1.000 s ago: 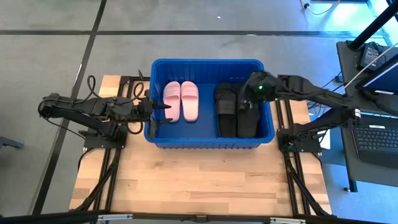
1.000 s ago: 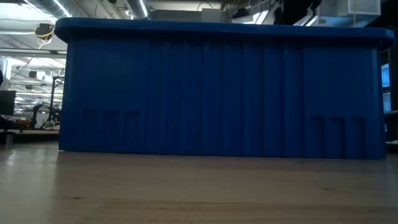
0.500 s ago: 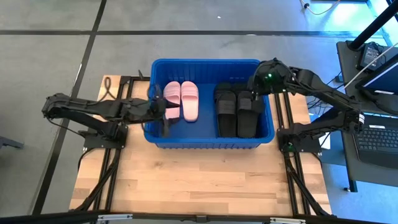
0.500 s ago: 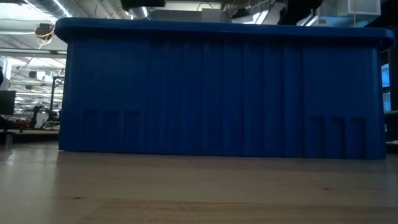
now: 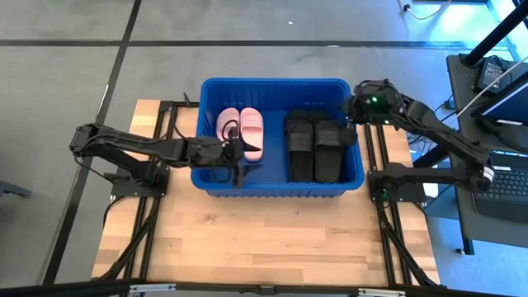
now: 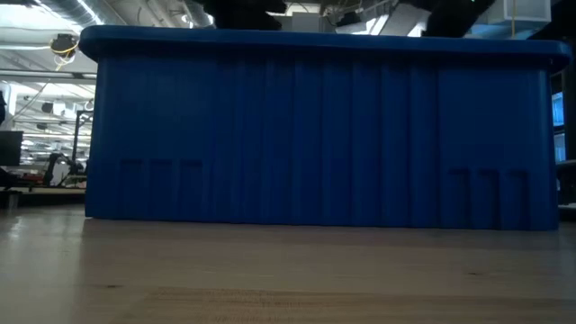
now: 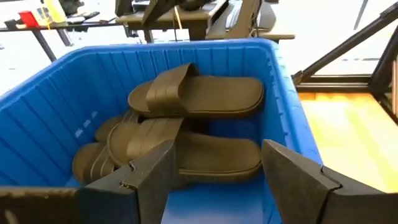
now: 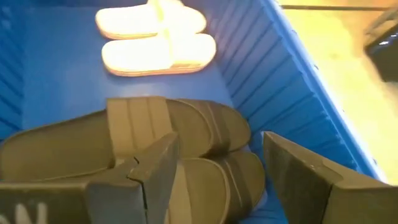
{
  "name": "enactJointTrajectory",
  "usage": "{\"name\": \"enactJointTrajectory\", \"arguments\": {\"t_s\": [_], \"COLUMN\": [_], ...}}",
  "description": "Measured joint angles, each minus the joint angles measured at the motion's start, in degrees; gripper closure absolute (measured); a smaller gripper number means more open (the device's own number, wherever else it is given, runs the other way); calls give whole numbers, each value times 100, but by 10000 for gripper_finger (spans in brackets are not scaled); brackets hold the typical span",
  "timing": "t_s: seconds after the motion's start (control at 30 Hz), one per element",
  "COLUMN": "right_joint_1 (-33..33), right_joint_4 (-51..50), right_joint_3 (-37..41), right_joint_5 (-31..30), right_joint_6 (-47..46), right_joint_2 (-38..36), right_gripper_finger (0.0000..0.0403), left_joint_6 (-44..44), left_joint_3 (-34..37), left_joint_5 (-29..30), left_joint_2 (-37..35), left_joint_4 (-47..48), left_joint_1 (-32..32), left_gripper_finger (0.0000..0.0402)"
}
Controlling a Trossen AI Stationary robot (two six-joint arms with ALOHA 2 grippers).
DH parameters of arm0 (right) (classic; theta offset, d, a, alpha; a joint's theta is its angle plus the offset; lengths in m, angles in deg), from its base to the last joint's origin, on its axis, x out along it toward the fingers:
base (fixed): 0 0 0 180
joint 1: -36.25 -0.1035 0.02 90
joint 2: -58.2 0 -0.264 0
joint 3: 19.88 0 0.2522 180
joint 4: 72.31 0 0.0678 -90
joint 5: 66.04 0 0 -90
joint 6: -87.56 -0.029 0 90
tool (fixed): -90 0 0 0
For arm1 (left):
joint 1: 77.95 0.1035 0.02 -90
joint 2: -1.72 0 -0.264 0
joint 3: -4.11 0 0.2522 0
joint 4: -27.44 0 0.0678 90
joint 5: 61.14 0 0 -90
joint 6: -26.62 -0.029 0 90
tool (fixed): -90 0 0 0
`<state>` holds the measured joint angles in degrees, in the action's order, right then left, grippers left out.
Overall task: Pick and place slides into bin
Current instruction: Adjust the black slippers in the blue bin
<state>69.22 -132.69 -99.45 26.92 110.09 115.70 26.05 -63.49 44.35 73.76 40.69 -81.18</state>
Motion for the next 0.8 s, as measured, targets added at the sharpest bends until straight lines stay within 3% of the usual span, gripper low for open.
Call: {"name": "enactJointTrajectory", "arguments": {"t_s": [0.13,0.33,0.47,0.6,0.8], "right_joint_1": [106,105,105,105,105], "right_joint_4": [582,780,788,788,781], "right_joint_3": [579,799,799,799,799], "right_joint_5": [13,-27,-83,-175,-180], "right_joint_6": [-221,-451,-646,-713,-746], "right_joint_2": [-509,-876,-911,-910,-907], "right_gripper_finger": [169,169,169,169,169], "left_joint_6": [-3,-170,-303,-296,-235], "left_joint_3": [0,-167,-584,-1104,-1816], "left_joint_5": [6,90,106,522,499], "left_joint_2": [220,740,1346,1989,2674], "left_joint_4": [-176,-512,-501,-440,-106], "left_joint_1": [2,0,-4,42,221], "left_gripper_finger": [168,168,168,168,168]}}
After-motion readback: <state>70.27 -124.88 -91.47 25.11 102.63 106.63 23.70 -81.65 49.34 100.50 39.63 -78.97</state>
